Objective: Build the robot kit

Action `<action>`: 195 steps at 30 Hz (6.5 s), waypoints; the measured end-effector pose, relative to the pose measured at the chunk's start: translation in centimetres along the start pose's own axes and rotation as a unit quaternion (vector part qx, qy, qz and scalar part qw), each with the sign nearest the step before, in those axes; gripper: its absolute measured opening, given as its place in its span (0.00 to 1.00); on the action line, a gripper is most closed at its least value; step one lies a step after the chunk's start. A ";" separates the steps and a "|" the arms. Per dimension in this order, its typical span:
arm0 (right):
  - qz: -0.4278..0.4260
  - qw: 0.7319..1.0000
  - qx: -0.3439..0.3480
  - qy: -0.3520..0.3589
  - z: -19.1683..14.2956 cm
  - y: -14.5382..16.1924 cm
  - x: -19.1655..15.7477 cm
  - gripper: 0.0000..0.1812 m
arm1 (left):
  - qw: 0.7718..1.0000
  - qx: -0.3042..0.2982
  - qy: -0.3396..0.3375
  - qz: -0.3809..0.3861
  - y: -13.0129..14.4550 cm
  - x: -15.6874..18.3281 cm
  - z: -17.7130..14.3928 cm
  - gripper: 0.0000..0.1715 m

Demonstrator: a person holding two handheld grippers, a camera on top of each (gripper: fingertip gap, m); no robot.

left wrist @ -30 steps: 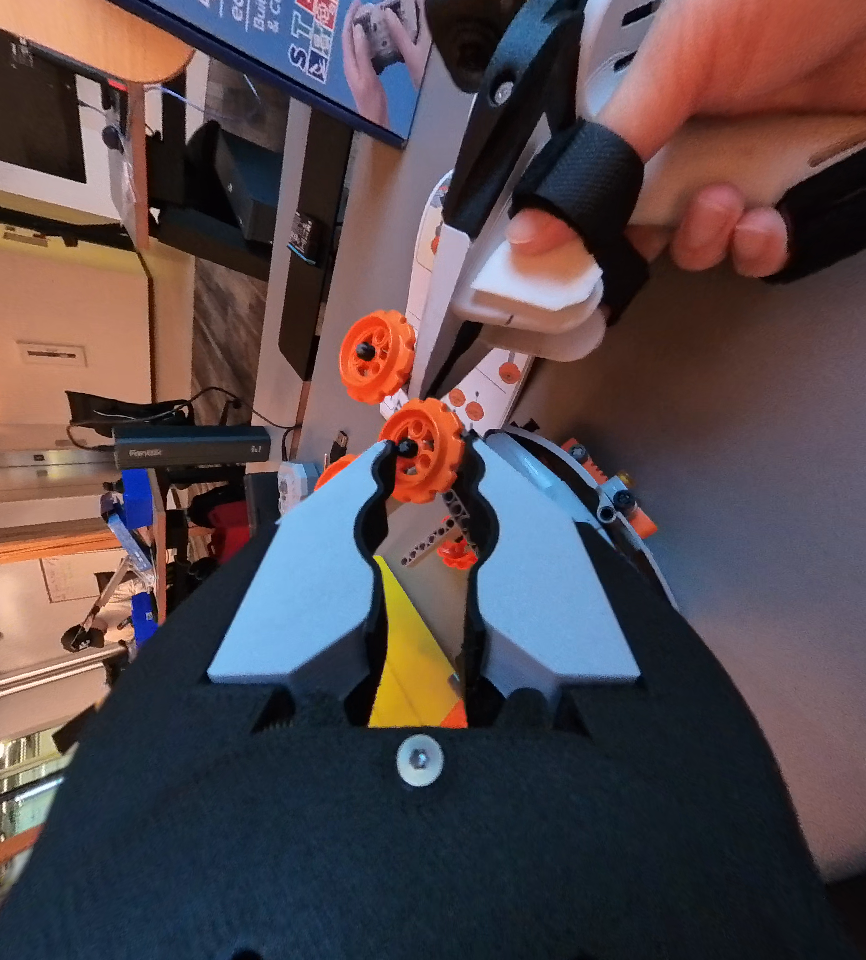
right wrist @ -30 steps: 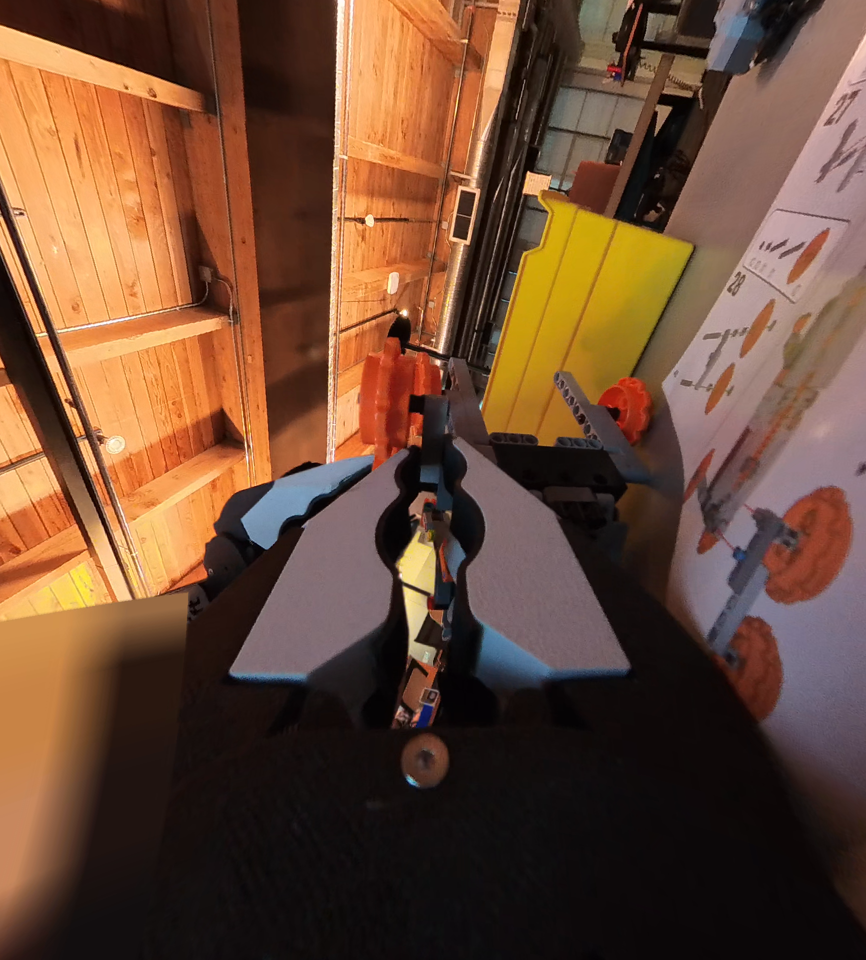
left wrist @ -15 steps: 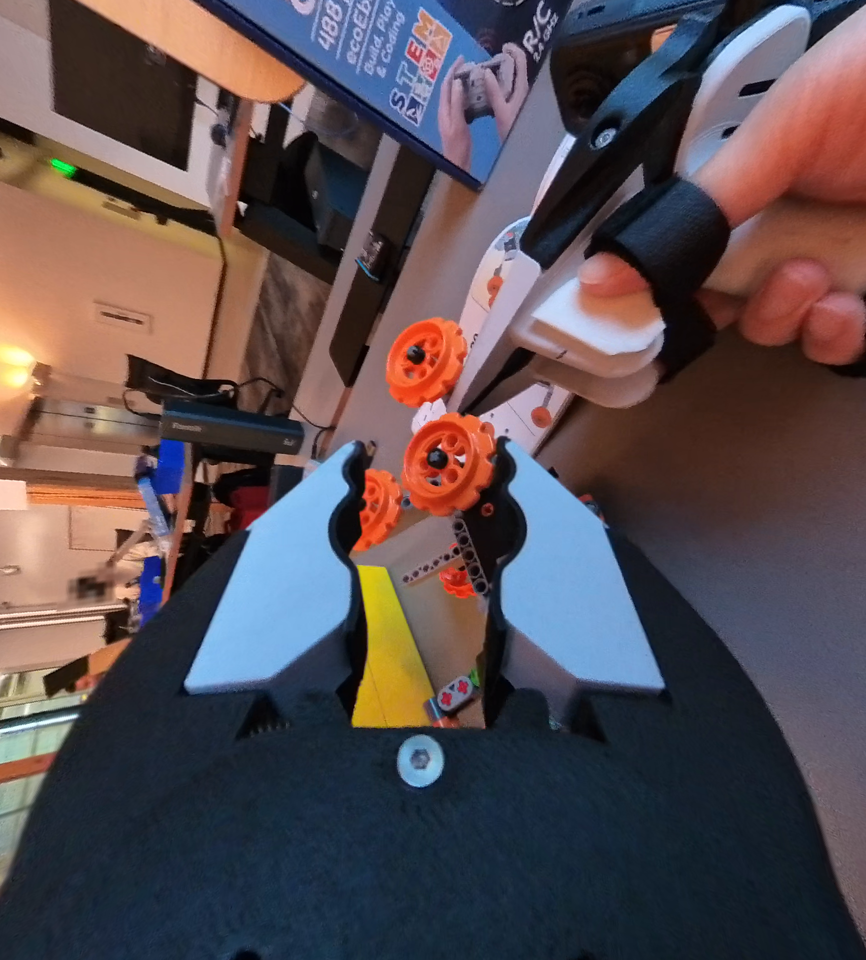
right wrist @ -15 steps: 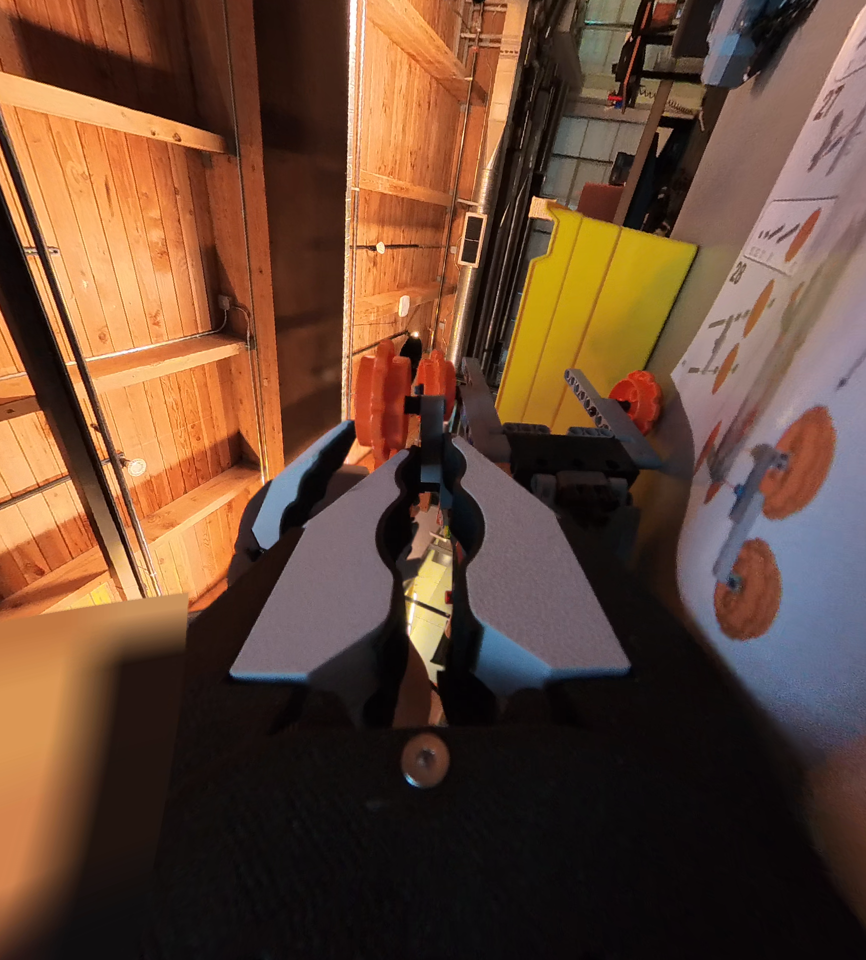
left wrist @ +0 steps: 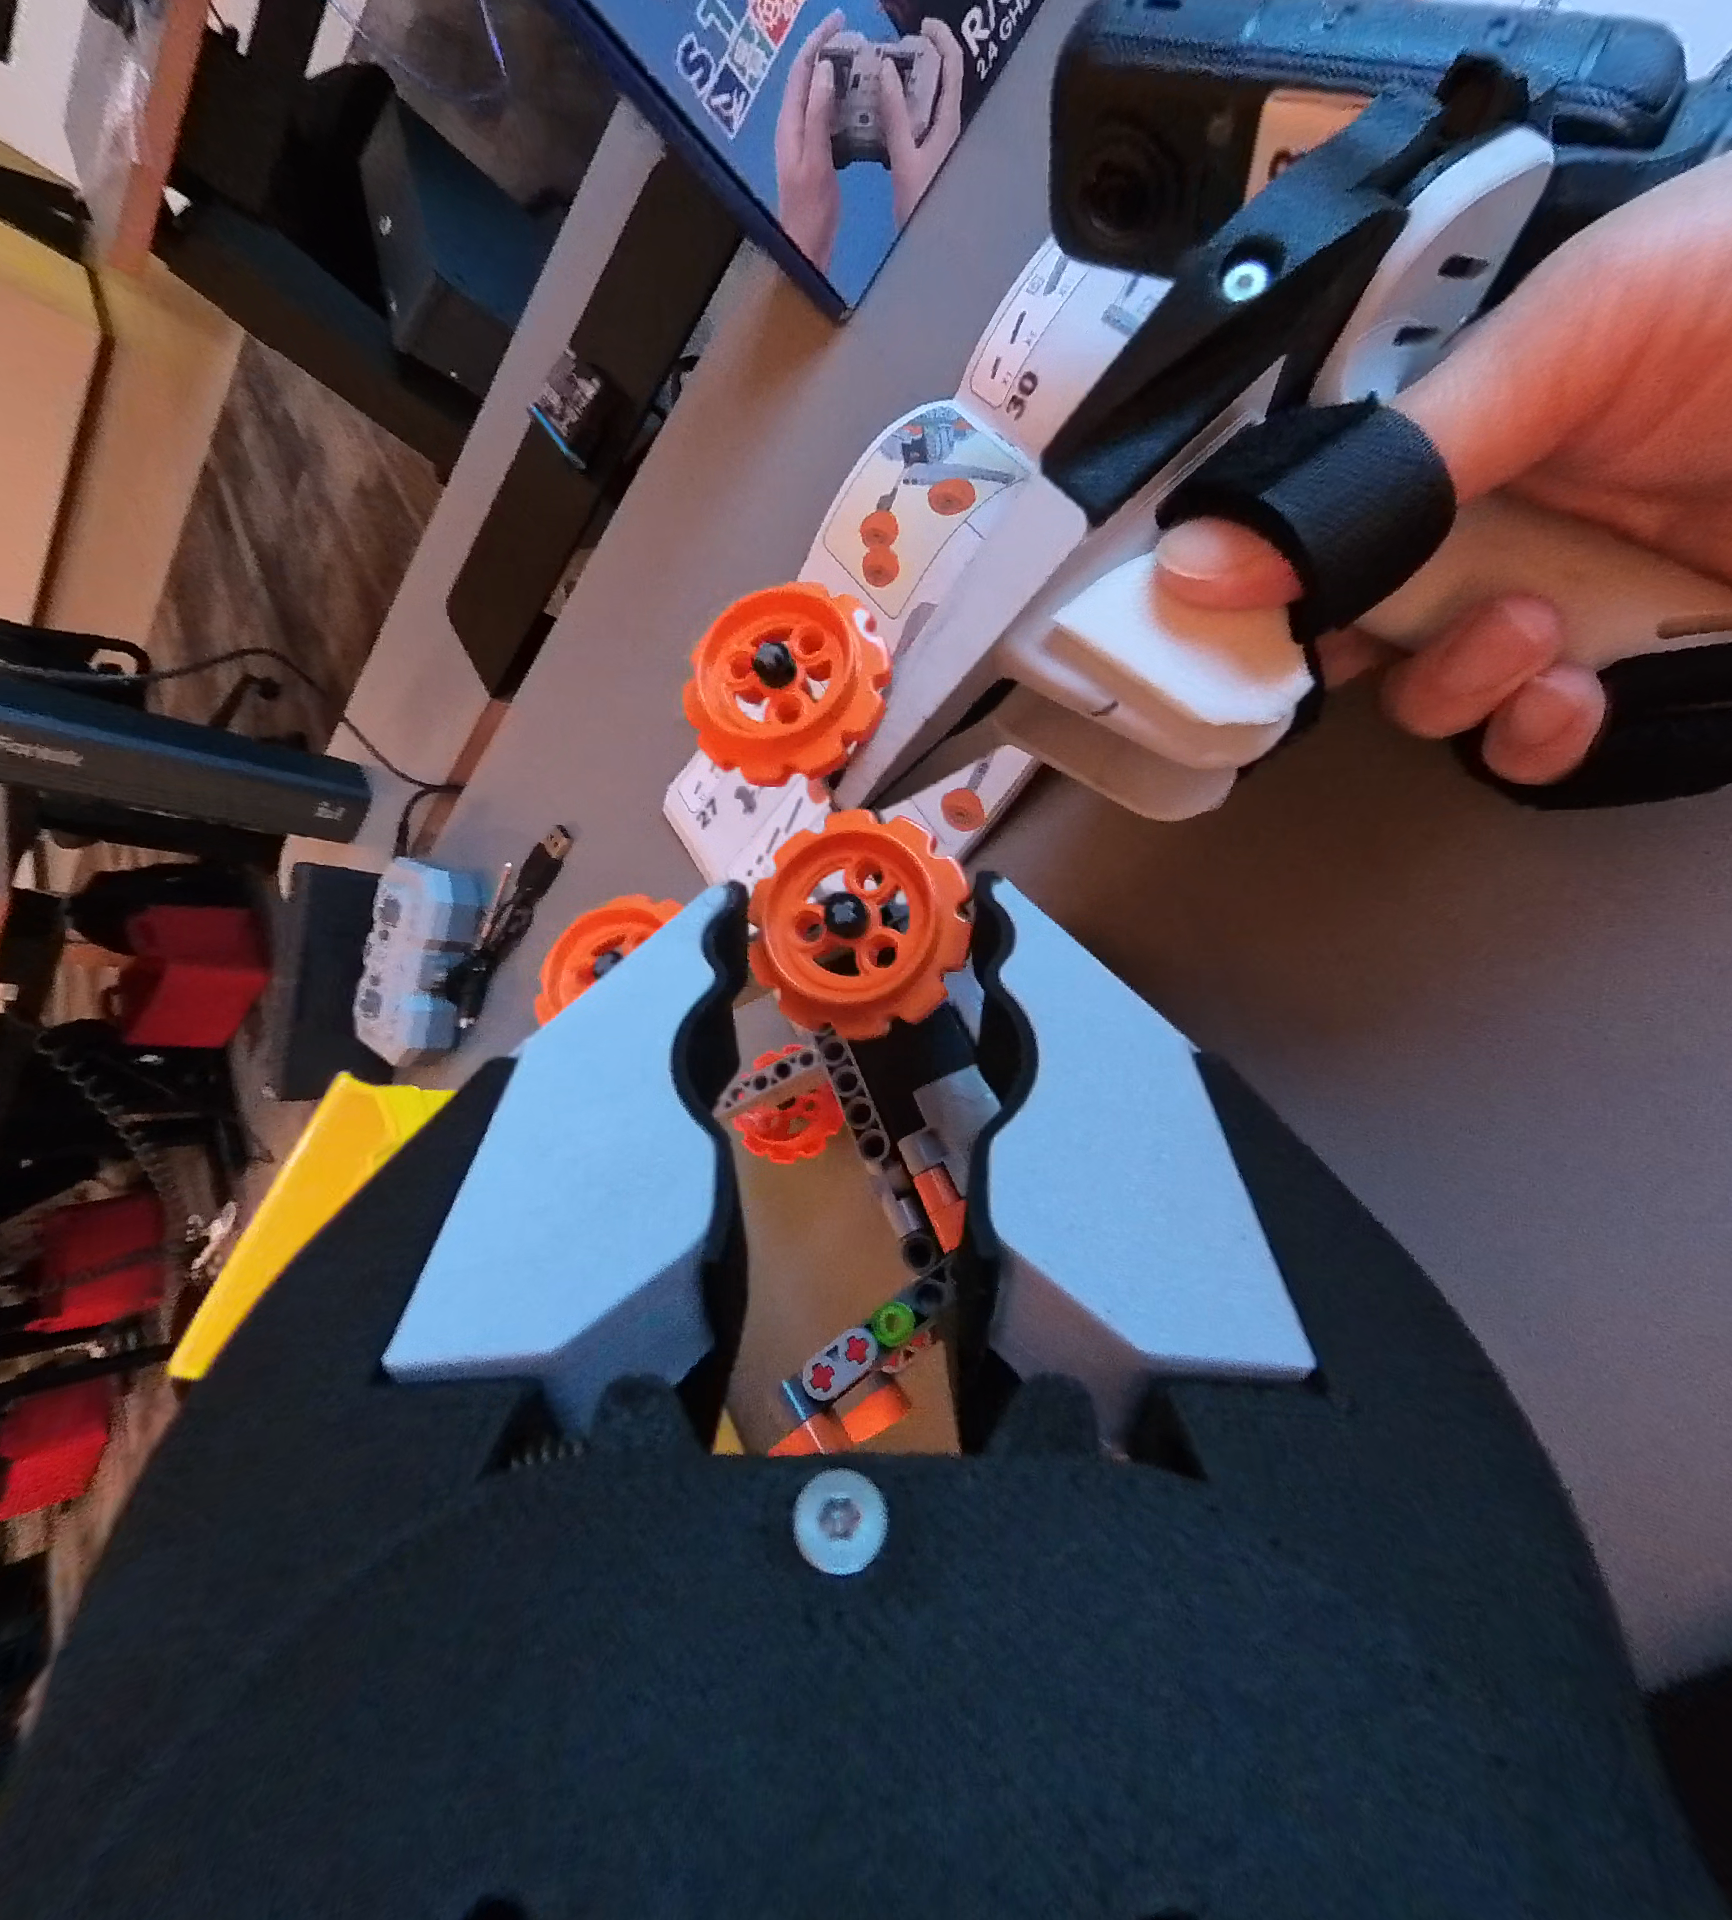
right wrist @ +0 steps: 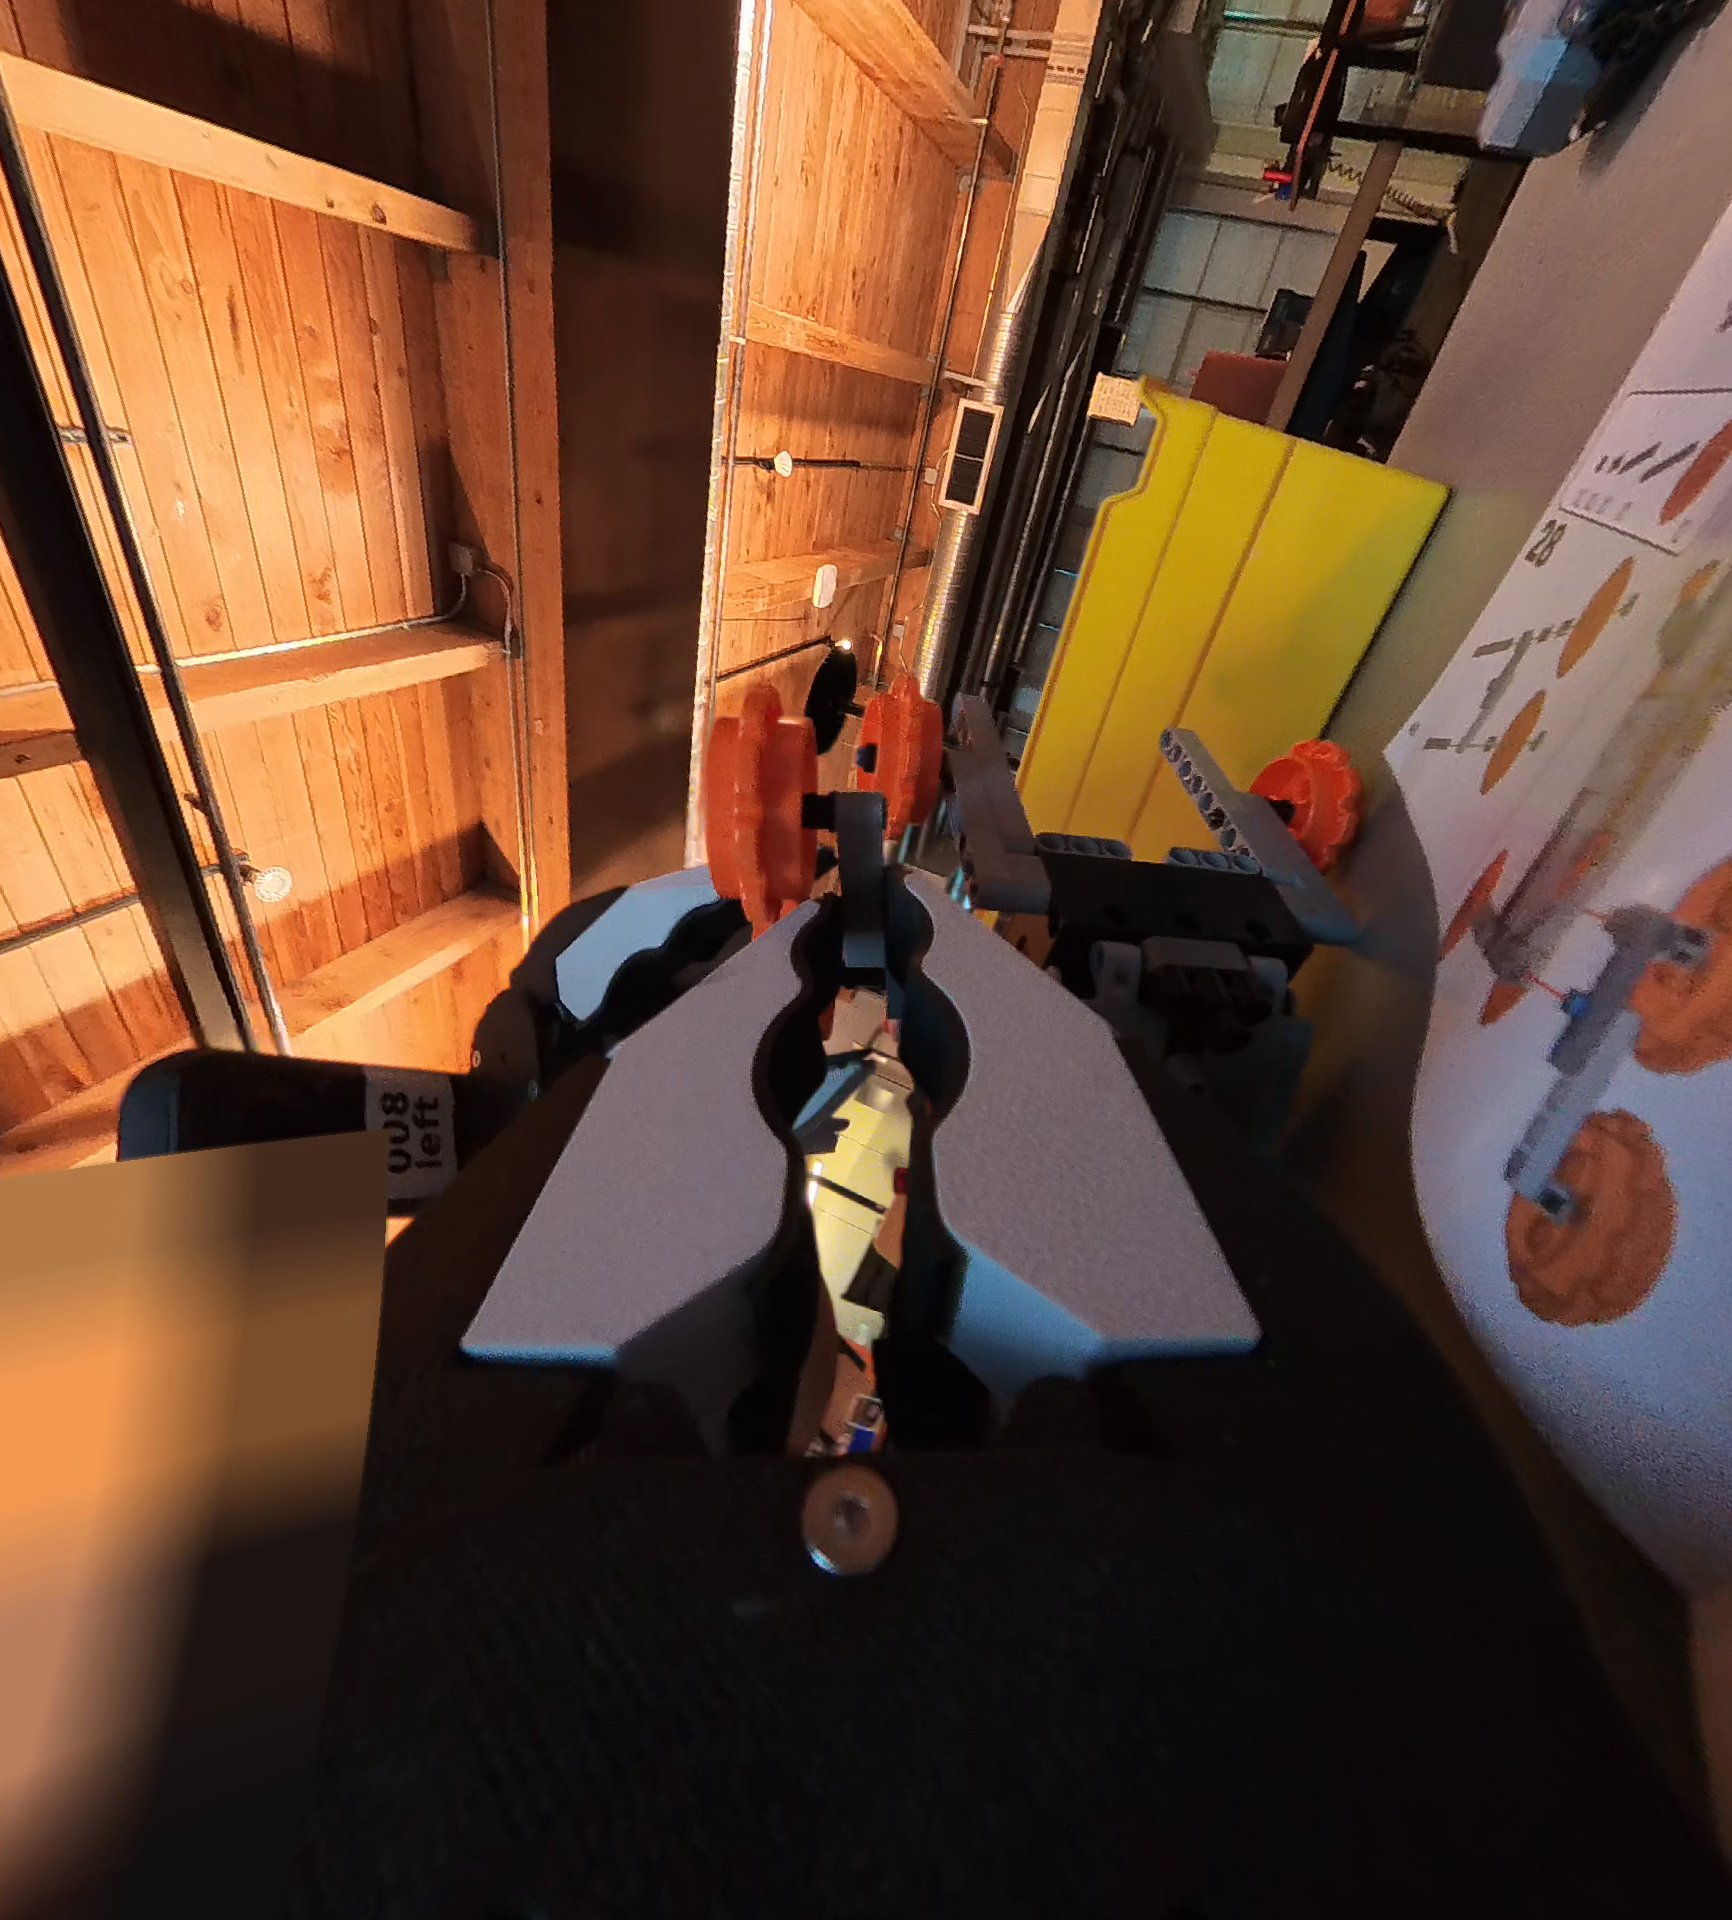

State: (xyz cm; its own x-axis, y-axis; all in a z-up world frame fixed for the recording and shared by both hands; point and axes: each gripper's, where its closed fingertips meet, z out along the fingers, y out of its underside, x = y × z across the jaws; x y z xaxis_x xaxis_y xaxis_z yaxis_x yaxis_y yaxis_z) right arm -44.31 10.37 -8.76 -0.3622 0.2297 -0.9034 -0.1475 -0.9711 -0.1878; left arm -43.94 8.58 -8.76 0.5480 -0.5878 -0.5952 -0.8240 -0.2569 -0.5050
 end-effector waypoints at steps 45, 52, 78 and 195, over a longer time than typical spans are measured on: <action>-0.002 0.998 -0.011 0.056 0.8 -0.2 2.2 0.05 | 0.983 -0.118 -0.023 0.138 1.9 0.0 1.1 0.23; -0.001 0.997 -0.027 0.068 0.9 -0.1 2.6 0.05 | 0.978 -0.137 -0.023 0.157 2.3 0.1 1.3 0.23; -0.578 0.766 -0.183 0.215 -0.8 -0.4 -0.2 0.42 | 0.994 -0.084 0.030 0.070 2.0 -1.6 -0.9 0.23; -0.224 0.959 -0.077 -0.153 -1.3 -2.5 -7.1 0.11 | 0.981 0.021 -0.087 -0.173 4.5 -1.5 -6.6 0.51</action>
State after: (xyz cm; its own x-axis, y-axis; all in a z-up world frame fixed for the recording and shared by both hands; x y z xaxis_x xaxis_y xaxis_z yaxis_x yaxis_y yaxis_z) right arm -40.17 11.08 -2.32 -0.5515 0.6114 -0.5675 -0.2220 -0.7634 -0.6066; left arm -49.41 3.28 -6.00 0.8131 -0.3295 -0.4798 -0.5797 -0.3846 -0.7183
